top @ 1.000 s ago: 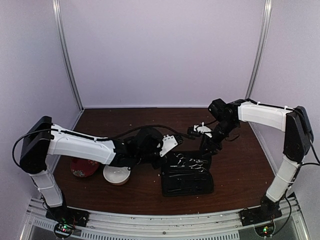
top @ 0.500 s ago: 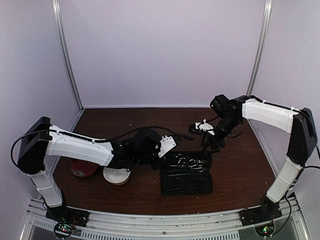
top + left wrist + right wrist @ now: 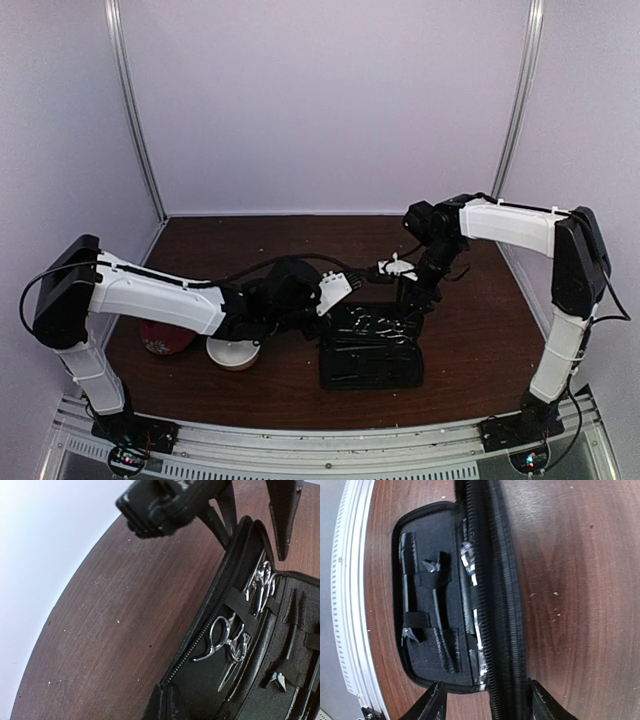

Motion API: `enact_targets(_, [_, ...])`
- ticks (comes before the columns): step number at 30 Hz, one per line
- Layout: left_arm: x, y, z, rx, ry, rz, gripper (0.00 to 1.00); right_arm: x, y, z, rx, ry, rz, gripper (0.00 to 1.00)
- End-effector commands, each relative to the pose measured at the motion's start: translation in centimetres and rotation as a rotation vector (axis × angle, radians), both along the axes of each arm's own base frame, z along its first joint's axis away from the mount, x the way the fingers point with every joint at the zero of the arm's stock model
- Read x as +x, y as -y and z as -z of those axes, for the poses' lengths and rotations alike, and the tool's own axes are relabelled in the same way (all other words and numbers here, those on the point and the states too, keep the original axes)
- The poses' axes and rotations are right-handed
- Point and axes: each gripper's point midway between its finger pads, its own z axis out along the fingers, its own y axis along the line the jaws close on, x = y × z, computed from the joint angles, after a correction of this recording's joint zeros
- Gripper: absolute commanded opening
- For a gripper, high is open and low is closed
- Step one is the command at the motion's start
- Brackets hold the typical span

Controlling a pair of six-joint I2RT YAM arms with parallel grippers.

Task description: Sort the hair-cutting tools

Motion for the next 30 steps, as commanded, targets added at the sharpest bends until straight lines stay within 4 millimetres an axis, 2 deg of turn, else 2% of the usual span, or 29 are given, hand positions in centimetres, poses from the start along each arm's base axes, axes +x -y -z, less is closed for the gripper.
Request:
enact_targets(1, [1.1, 0.2, -4.2, -0.130, 0.083, -0.063, 0.00, -2.8, 0.2, -0.9, 0.011, -0.036, -0.038, 0.53])
enact_targets(2, [1.2, 0.1, -4.2, -0.134, 0.080, -0.074, 0.02, -3.3, 0.1, -1.1, 0.020, -0.034, -0.044, 0.53])
enact_targets(6, [0.5, -1.0, -4.4, -0.124, 0.054, -0.127, 0.26, -5.9, -0.4, -1.3, 0.023, 0.008, -0.090, 0.53])
enact_targets(9, [-1.8, -2.6, -5.7, -0.131, 0.046, -0.154, 0.35, -8.6, -1.1, -0.6, -0.001, 0.042, -0.146, 0.53])
enact_targets(12, [-4.6, -4.9, -7.1, -0.187, -0.014, -0.169, 0.39, -11.0, -2.1, 0.2, -0.017, 0.080, -0.199, 0.53])
enact_targets(15, [-5.7, -6.8, -6.7, -0.238, -0.129, -0.208, 0.50, -13.1, -2.4, 0.6, -0.053, 0.119, -0.241, 0.54])
enact_targets(18, [-6.2, -6.3, -4.7, -0.183, -0.279, -0.205, 0.53, -12.5, -2.0, 0.6, -0.055, 0.199, -0.188, 0.53])
enact_targets(23, [-6.6, -3.8, -0.4, -0.092, -0.478, -0.232, 0.55, -8.9, -1.8, 0.3, -0.051, 0.400, -0.034, 0.55])
enact_targets(25, [-6.2, -3.3, 1.0, -0.095, -0.517, -0.277, 0.55, -8.1, -2.2, 0.6, -0.056, 0.438, 0.007, 0.57])
enact_targets(27, [-5.7, -3.2, 2.0, -0.136, -0.555, -0.343, 0.58, -8.3, -2.6, 1.2, -0.061, 0.444, 0.011, 0.58])
enact_targets(30, [-5.1, -3.0, 3.2, -0.222, -0.630, -0.399, 0.58, -10.2, -3.3, 2.5, -0.066, 0.451, -0.047, 0.60])
